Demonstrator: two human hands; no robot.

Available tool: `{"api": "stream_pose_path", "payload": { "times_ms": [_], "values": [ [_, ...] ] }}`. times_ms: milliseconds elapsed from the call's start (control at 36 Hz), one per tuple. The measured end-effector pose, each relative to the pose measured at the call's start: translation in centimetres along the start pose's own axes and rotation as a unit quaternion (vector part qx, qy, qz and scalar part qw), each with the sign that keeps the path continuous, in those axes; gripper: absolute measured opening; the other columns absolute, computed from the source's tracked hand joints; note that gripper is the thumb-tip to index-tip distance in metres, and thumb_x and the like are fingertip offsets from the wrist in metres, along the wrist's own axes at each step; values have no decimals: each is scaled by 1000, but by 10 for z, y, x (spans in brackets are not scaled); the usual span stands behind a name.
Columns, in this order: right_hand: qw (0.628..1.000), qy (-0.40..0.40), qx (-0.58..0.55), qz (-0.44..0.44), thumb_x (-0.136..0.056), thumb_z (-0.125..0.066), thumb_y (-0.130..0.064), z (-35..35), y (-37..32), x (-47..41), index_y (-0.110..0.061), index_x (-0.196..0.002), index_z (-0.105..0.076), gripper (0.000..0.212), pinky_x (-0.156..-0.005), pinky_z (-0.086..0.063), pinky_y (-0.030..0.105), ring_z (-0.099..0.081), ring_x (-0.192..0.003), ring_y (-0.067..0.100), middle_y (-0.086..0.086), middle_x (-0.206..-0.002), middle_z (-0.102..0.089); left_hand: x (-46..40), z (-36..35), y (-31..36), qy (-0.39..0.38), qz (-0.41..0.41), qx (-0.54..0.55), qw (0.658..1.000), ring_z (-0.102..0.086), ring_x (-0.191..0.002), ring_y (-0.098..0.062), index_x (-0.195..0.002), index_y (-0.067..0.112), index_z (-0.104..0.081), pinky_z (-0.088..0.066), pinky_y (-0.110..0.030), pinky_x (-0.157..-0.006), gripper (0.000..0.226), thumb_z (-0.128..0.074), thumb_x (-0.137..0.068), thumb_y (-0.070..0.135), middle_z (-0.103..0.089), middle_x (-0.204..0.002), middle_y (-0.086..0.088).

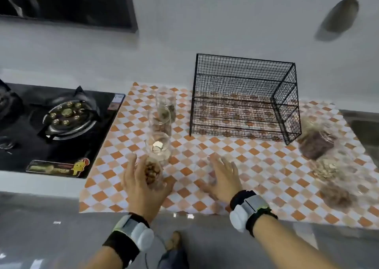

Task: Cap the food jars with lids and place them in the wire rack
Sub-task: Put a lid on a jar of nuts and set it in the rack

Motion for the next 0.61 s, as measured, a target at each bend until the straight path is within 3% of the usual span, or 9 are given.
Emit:
{"api": "stream_pose_path", "payload": {
  "times_ms": [83,250,361,528,611],
  "values": [
    [1000,-12,5,-4,-78,-77,-60,-8,-6,-10,-32,-156,-25,97,-126,0,52,-11,-156,23,-1,-164,-28,-6,4,-22,32,-10,42,999,-31,-143,-28,-144,13,-33,-24,-52,-116,108,-78,-59,63,-35,-155,-22],
    [999,-25,36,11,-79,-75,-59,-11,-6,-18,-33,-158,-18,101,-124,5,55,-1,-157,25,2,-167,-19,-3,-4,-46,-23,27,76,996,-22,-147,-22,-150,6,-27,-25,-53,-117,125,-69,-61,84,-30,-156,-20],
    [999,-30,35,15,-78,-76,-57,-14,-4,-23,-37,-155,-19,99,-124,9,55,-2,-158,26,1,-164,-25,-1,-11,-57,-63,68,89,992,-28,-144,-32,-153,5,-27,-28,-54,-114,132,-65,-59,89,-32,-155,-19],
    [996,-48,67,36,-77,-72,-62,-14,1,-36,-40,-157,-15,101,-123,10,57,-6,-157,27,-2,-161,-31,-5,-19,-75,-102,100,109,984,-43,-134,-33,-146,27,-34,-40,-64,-104,115,-74,-54,85,-43,-144,-6],
    [995,-60,69,44,-79,-70,-64,-13,1,-38,-42,-157,-11,100,-123,13,57,-4,-158,28,-3,-163,-31,-7,-21,-73,-106,94,94,985,-43,-135,-33,-138,26,-46,-36,-64,-107,108,-75,-52,82,-50,-136,0]
  ]
}}
Point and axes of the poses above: each hand's wrist, its own x-axis away from the middle knuckle, its own z-axis out of the back of the hand, y = z × x, the point moved 7 cm from there along -x, towards the middle knuckle
